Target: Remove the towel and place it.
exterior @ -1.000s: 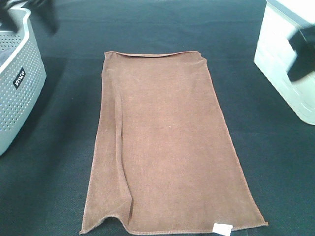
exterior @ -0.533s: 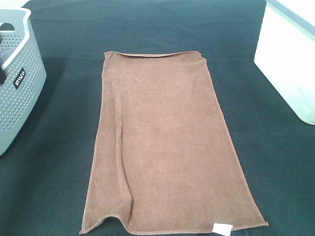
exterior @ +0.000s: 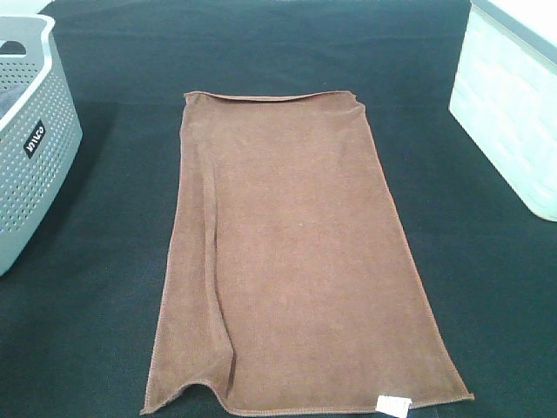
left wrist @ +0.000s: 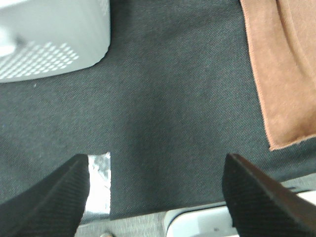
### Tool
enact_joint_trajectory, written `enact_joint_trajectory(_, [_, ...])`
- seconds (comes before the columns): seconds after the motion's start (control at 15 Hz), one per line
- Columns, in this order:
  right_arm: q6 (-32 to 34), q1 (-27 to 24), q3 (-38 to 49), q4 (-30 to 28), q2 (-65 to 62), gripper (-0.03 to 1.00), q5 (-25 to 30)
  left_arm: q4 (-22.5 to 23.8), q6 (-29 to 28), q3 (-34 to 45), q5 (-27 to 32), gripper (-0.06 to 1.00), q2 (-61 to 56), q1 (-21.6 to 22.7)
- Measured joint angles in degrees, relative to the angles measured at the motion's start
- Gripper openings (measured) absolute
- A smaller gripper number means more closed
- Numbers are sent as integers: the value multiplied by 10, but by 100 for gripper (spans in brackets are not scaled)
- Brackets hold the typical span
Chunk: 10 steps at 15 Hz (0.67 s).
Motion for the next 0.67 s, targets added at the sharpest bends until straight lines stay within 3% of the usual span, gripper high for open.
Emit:
enact_joint_trajectory(0.27, [-5, 0, 9, 0, -77, 52, -9, 5, 0, 73, 6, 70, -163, 0])
enact_joint_trajectory(0.47, [-5, 0, 15, 0, -131, 52, -22, 38, 0, 76, 24, 70, -280, 0])
enact_joint_trajectory(0.67, [-5, 0, 16, 1, -170, 52, -24, 40, 1, 85, 44, 70, -366, 0])
